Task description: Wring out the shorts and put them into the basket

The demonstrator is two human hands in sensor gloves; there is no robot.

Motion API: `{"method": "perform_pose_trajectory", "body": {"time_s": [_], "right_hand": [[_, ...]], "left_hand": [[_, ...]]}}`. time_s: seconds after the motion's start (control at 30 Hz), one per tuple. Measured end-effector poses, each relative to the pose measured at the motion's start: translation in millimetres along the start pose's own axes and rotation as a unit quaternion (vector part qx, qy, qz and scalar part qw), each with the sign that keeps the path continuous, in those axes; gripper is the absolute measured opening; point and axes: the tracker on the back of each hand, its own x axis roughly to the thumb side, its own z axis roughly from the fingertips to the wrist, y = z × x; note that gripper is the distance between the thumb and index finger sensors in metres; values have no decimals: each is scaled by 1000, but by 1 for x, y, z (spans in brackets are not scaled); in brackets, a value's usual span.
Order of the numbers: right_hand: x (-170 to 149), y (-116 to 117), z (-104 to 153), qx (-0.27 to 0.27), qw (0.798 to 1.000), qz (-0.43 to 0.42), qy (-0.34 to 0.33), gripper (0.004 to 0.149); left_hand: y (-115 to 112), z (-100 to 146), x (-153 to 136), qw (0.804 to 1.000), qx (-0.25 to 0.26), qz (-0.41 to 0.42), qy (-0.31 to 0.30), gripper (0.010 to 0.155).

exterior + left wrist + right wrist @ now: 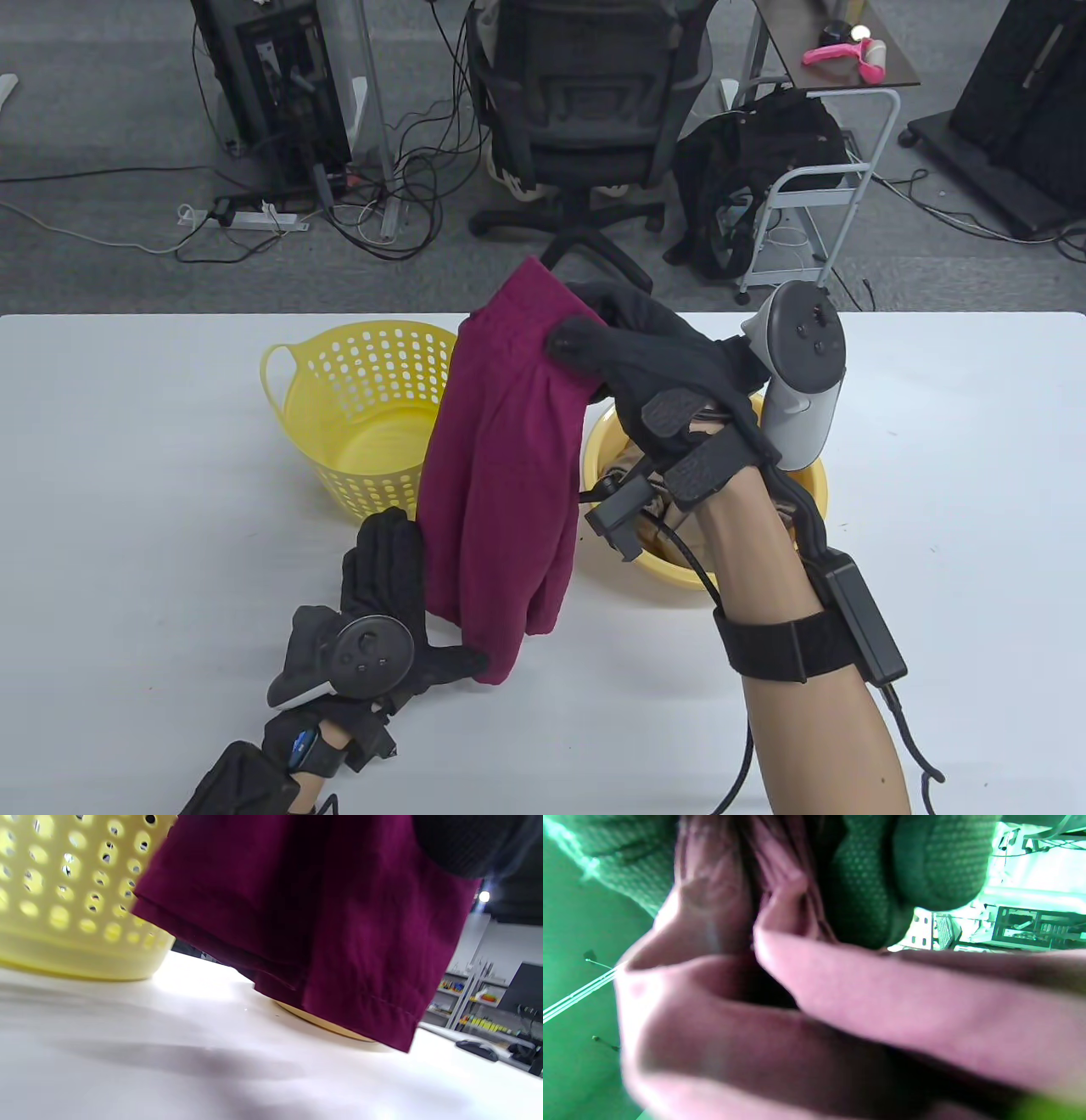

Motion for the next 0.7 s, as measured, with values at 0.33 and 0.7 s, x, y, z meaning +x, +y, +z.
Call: {"method": "perform_pose_trajectory", "body": {"time_s": [0.33,0.7], "right_hand": [[-2,19,-2,30,999,-32,0,66],[0,30,0,52,997,-49,-1,66]], "left_hand": [[-18,-20,-5,994,-8,99,36,142],[-27,-38,-16,974,6,225,38,138]]}}
